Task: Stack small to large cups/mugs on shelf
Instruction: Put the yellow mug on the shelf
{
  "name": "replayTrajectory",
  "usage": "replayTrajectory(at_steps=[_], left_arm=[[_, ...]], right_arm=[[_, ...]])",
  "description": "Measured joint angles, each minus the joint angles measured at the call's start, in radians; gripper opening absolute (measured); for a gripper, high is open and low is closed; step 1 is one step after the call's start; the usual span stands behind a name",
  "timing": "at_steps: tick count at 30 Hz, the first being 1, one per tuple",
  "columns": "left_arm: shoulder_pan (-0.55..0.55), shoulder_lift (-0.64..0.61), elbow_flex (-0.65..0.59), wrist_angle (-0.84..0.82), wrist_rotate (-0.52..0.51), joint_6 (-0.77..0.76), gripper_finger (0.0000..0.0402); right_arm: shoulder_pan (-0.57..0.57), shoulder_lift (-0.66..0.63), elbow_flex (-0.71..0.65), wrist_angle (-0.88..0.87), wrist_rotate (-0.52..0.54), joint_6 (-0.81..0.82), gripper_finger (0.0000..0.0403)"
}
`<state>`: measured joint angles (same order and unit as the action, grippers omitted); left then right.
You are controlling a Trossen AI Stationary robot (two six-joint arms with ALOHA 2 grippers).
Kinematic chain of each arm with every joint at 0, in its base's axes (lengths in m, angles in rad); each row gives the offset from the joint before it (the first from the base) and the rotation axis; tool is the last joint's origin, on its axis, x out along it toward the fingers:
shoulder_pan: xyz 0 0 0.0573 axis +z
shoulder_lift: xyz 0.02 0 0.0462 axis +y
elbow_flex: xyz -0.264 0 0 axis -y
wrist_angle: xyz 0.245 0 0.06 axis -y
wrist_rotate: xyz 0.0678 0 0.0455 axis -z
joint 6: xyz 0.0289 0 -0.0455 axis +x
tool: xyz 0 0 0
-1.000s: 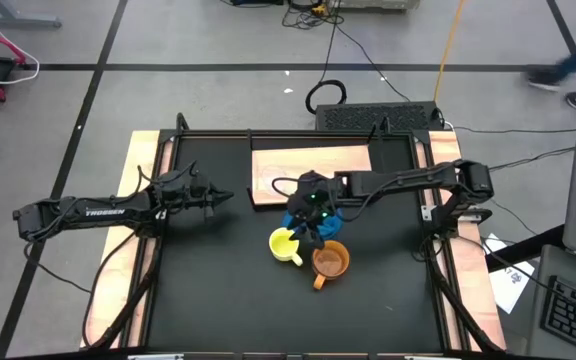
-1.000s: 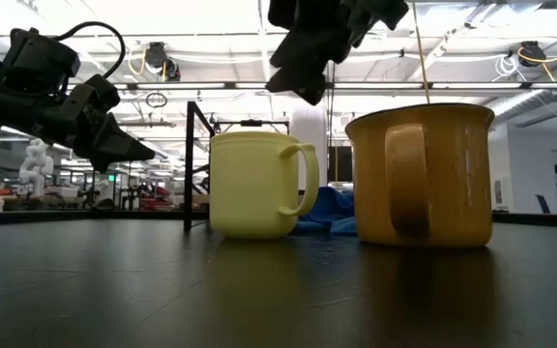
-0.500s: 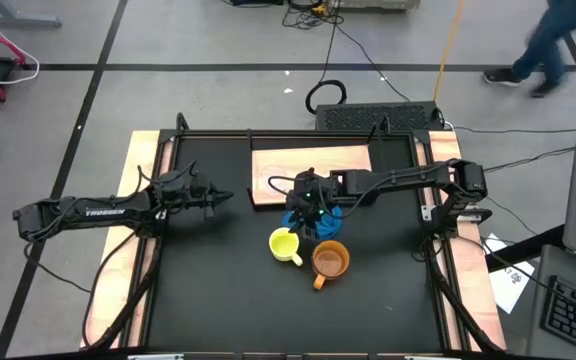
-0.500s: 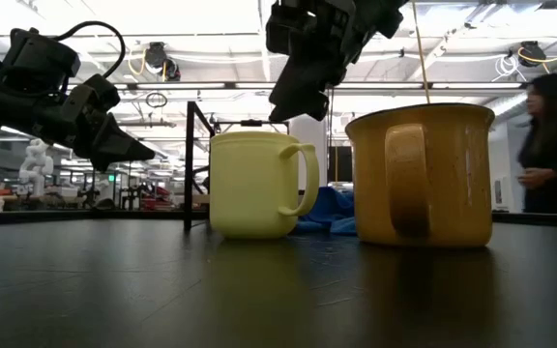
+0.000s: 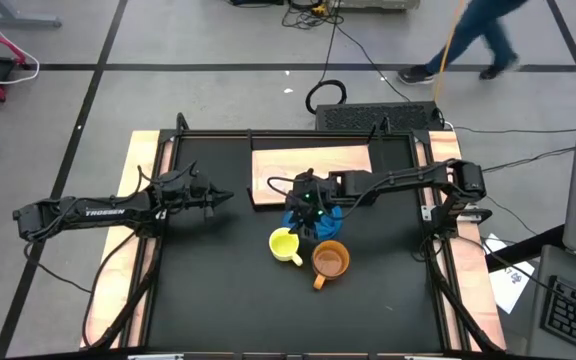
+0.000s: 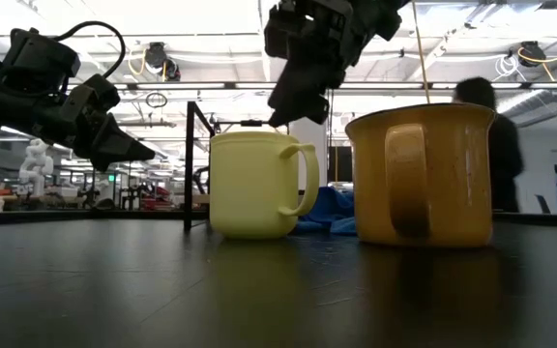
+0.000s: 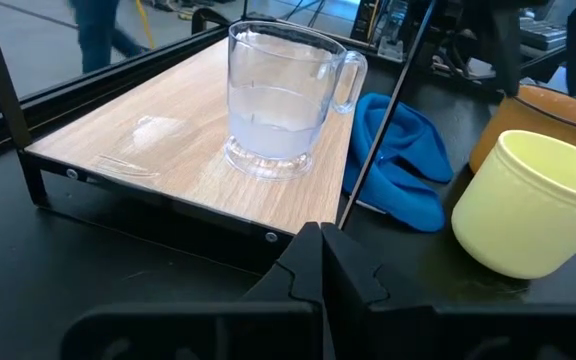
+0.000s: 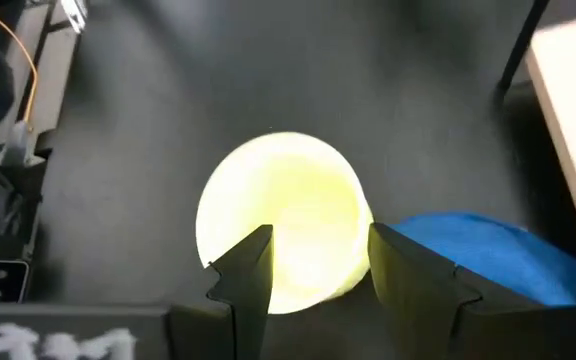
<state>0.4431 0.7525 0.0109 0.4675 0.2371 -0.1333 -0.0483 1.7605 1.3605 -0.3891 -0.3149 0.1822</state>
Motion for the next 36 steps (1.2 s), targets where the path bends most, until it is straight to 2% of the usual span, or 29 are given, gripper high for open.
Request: replayTrajectory(at_steps=[13,22,36], left_arm=[[0.0,0.0,0.0,-0.002,0.001,0.001,0.0001],[0.0,0.0,-0.001,0.003,0.003,0.0,0.0001],[0.0,0.0,-0.001,0.002,0.007,0.007,0.0001]], right_arm=[[0.024,0.003,0.0,-0.047,0.005,-0.042,0.0157],[0.022,0.066,-0.001,-0.063,0.031,-0.037,0.0157],[0.02,0.073,0.0,-0.024,0.03,-0.022,0.0157]])
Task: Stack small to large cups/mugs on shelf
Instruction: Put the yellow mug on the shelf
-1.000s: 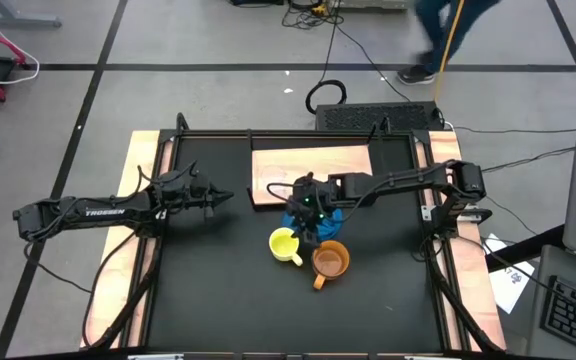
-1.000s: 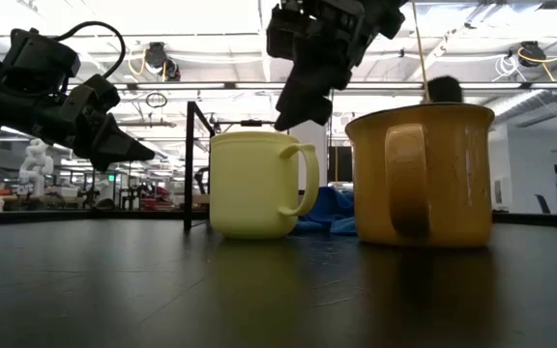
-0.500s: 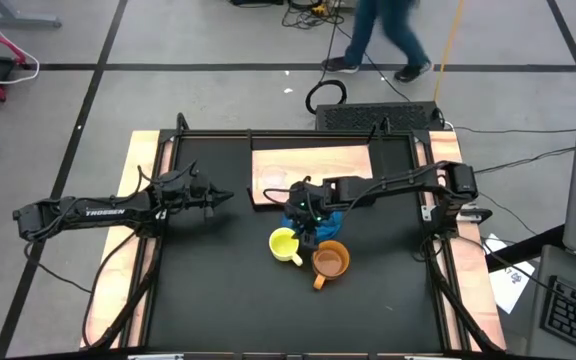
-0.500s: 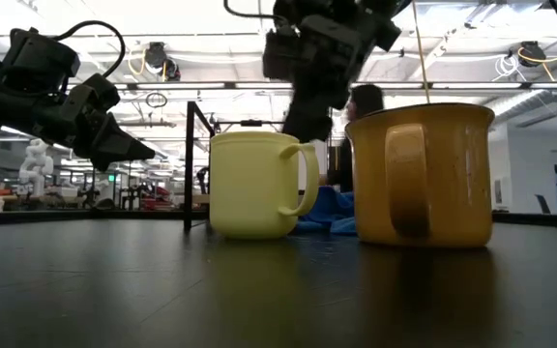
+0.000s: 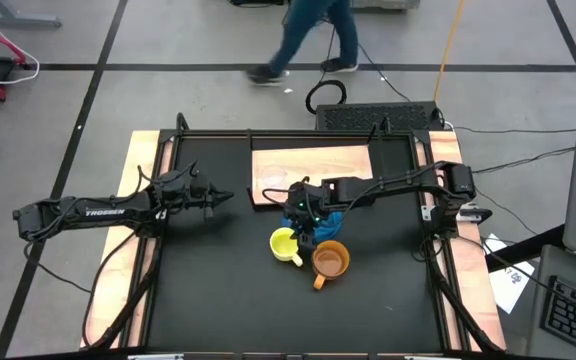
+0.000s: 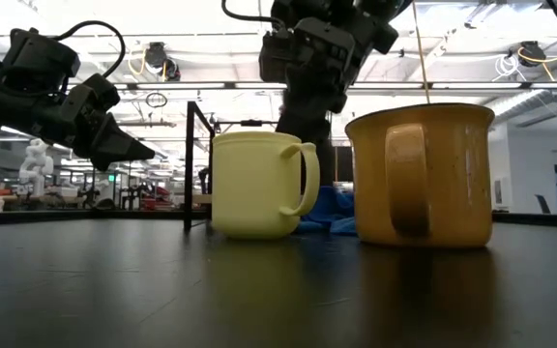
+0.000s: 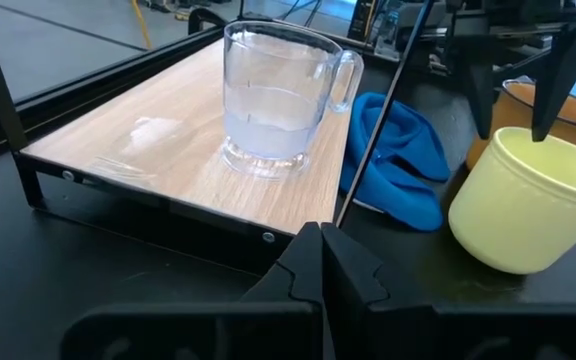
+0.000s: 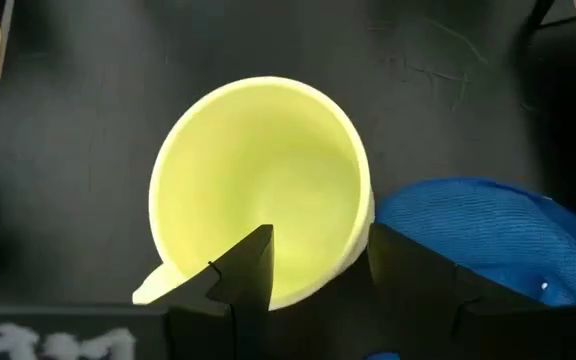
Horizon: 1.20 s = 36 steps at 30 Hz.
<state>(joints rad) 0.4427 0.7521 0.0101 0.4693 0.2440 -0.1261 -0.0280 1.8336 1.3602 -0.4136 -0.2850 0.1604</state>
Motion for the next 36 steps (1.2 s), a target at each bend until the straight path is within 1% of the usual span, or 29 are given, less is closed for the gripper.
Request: replayTrajectory(at_steps=[5,8,15,17,19,23,24,25,28,32,36], left_arm=[[0.0,0.0,0.0,0.0,0.0,0.0,0.0001],[0.0,0.0,0.0,0.0,0.0,0.007,0.0001],[0.0,0.0,0.0,-0.004,0.0,0.01,0.0001],[0.0,0.0,0.0,-0.009,0.0,0.015,0.0001],[0.0,0.0,0.0,-0.011,0.0,0.015,0.0001],[0.0,0.0,0.0,-0.015,0.0,0.015,0.0001],[0.0,0.0,0.0,-0.02,0.0,0.015,0.0001],[0.0,0.0,0.0,-0.024,0.0,0.015,0.0001],[0.0,0.0,0.0,-0.032,0.0,0.013,0.0001],[0.0,0.0,0.0,-0.037,0.0,0.011,0.0001],[0.0,0.0,0.0,-0.038,0.001,0.011,0.0001]], right_arm=[[0.0,0.018,0.0,0.035,-0.005,0.013,0.0157],[0.0,0.042,-0.001,0.028,-0.007,0.018,0.0157],[0.0,0.066,0.0,0.037,-0.007,-0.006,0.0153],[0.0,0.063,0.013,0.037,-0.007,-0.02,0.0137],[-0.001,0.063,0.039,0.031,-0.007,-0.023,0.0112],[-0.001,0.06,0.103,0.028,-0.007,-0.05,0.0033],[-0.002,0.06,0.116,0.02,-0.007,-0.053,0.0017],[-0.002,0.06,0.127,0.005,-0.008,-0.056,0.0009],[-0.002,0.06,0.151,-0.051,-0.007,-0.057,0.0007],[-0.007,0.06,0.154,-0.058,-0.006,-0.057,0.0002],[-0.011,0.061,0.154,-0.079,-0.008,-0.044,0.0017]])
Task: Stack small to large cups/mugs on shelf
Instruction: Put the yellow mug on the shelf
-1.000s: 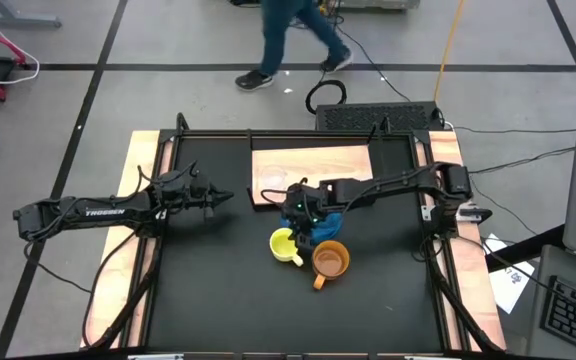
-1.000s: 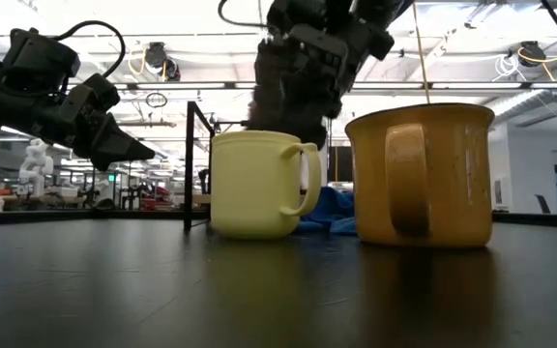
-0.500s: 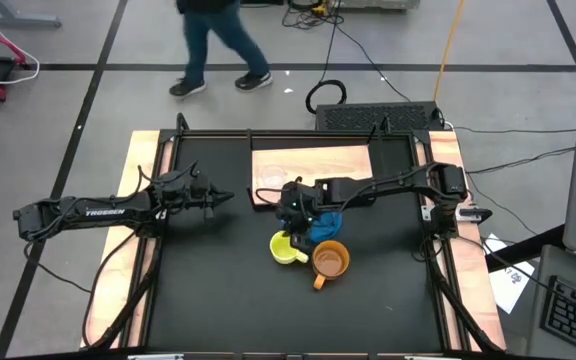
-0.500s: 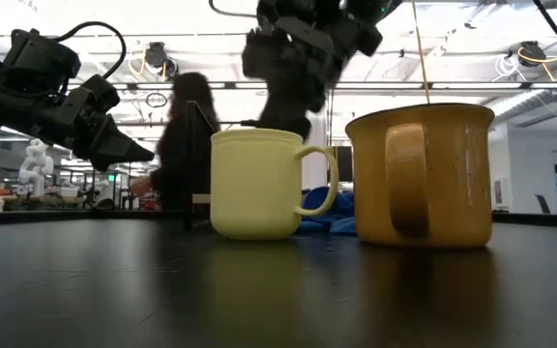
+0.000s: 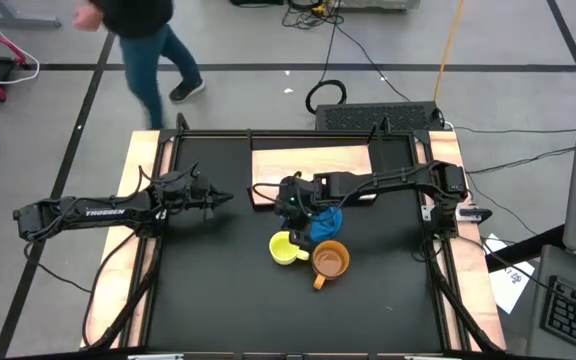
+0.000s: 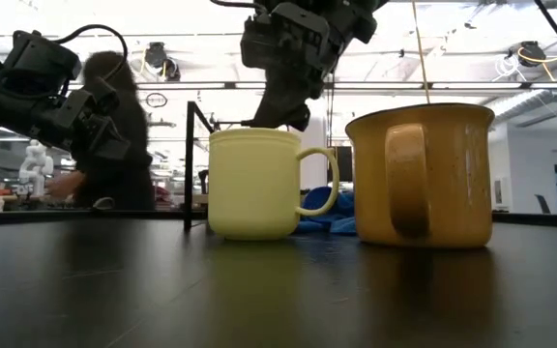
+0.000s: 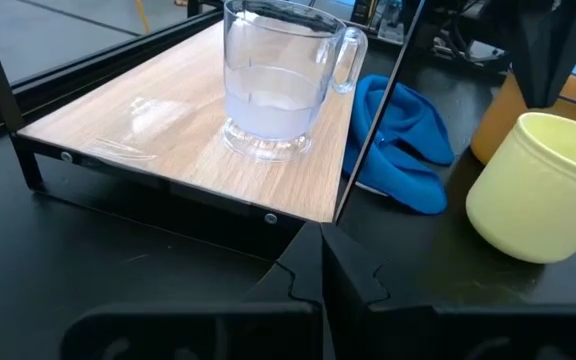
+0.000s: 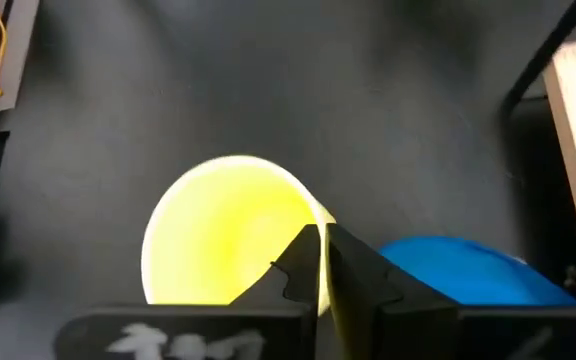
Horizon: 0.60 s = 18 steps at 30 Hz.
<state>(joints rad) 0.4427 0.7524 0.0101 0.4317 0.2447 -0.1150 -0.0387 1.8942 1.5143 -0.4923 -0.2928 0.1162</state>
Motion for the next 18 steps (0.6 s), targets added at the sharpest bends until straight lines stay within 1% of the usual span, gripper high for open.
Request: replayTrajectory(at_steps=[4,9,12,15,18], left_arm=[[0.0,0.0,0.0,-0.003,0.0,0.002,0.0001],[0.0,0.0,0.0,-0.003,0.0,0.009,0.0001],[0.0,0.0,0.0,-0.003,0.0,0.009,0.0001],[0.0,0.0,0.0,-0.003,0.0,0.009,0.0001],[0.0,0.0,0.0,-0.003,0.0,0.01,0.0001]], right_arm=[[0.008,0.0,0.0,-0.04,0.001,0.003,0.0048],[0.014,0.0,0.0,-0.037,-0.002,0.035,0.0103],[0.014,0.0,0.0,-0.044,-0.027,0.058,0.0132],[0.015,0.0,0.0,-0.044,-0.028,0.067,0.0153],[0.015,0.0,0.0,-0.053,-0.028,0.078,0.0163]])
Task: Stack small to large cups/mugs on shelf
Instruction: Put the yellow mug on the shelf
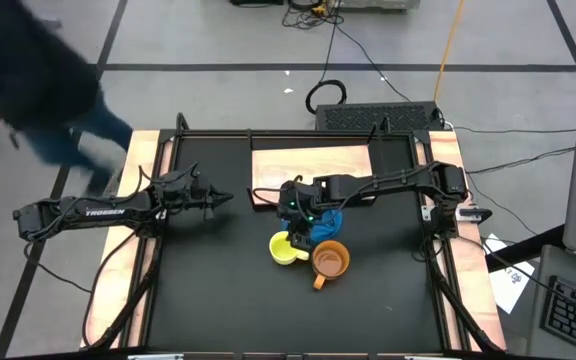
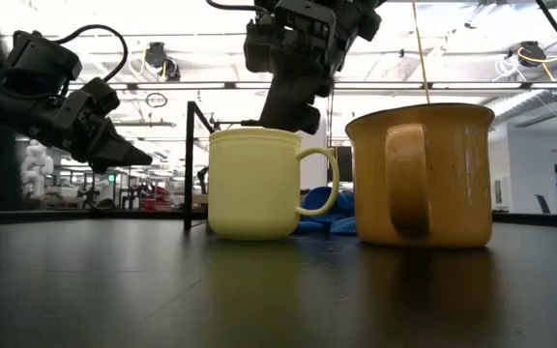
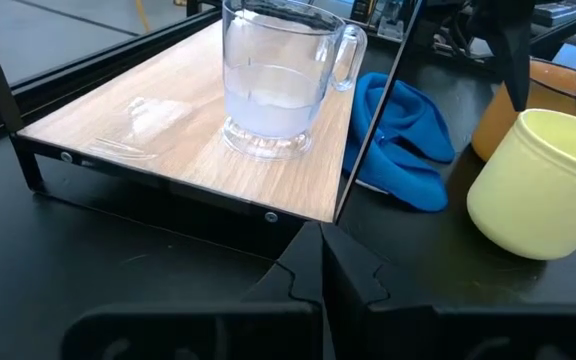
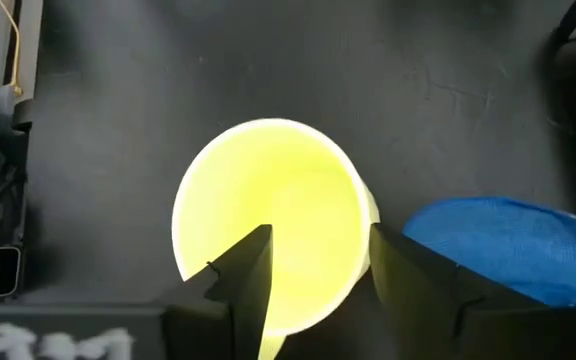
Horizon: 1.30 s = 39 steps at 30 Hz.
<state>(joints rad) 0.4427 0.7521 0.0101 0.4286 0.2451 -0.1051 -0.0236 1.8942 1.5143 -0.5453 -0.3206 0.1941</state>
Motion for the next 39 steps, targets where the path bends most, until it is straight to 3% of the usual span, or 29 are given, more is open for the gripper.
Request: replayTrajectory(at_steps=[20,29,39], left_arm=[[0.0,0.0,0.0,-0.013,0.0,-0.002,0.0001],[0.0,0.0,0.0,-0.013,0.0,-0.003,0.0001],[0.0,0.0,0.0,-0.014,0.0,0.0,0.0001]], right_arm=[[0.028,0.014,0.0,-0.03,0.006,0.003,0.0164],[0.027,0.014,0.0,-0.035,0.011,-0.015,0.0137],[0.032,0.015,0.0,-0.031,0.047,-0.012,0.0136]])
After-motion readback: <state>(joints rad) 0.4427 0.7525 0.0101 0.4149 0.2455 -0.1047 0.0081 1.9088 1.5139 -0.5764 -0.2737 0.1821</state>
